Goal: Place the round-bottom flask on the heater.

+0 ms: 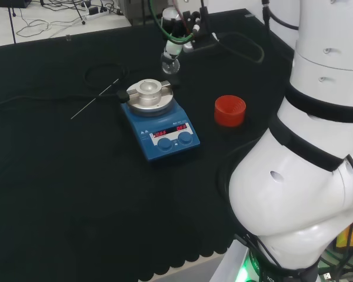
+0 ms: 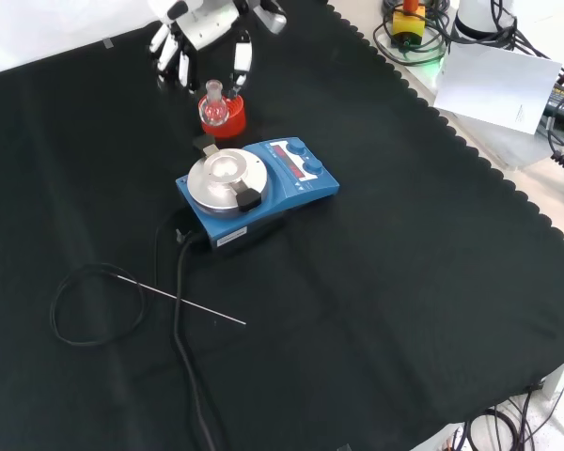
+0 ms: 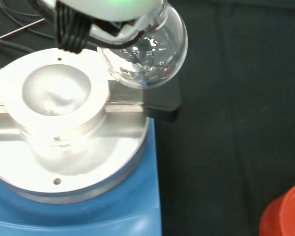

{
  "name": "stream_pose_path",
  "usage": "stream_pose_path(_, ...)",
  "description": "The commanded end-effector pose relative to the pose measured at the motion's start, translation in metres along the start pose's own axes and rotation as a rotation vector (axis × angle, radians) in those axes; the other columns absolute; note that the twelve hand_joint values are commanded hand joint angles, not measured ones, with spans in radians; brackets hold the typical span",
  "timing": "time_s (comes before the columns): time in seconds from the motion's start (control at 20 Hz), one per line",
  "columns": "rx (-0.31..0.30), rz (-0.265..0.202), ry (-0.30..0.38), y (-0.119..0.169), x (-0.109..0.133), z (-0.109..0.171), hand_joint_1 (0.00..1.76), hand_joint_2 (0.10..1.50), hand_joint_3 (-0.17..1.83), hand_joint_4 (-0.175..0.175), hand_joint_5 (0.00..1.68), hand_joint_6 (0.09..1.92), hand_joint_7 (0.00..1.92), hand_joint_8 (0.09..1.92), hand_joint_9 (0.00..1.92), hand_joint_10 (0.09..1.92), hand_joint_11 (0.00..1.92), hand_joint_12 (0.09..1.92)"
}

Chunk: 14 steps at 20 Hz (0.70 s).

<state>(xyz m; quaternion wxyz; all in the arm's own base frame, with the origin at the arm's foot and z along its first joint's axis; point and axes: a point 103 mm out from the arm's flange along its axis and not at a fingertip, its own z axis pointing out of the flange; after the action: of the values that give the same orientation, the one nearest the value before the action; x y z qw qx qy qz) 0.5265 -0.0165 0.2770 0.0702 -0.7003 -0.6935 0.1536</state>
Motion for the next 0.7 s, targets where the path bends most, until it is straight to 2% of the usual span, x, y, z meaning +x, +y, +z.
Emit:
stream_pose_path(0.05,0.024,-0.046,-0.02,0.014,0.032,0.004,1.09,0.69,0.69,0.175,1.16,0.9,0.46,0.72,0.72,0.61,0.4,1.33)
stream_pose_path(0.7,0.049,-0.064,-0.016,0.027,0.038,0.009,1.09,0.69,0.7,0.175,1.16,0.9,0.46,0.71,0.72,0.61,0.41,1.32)
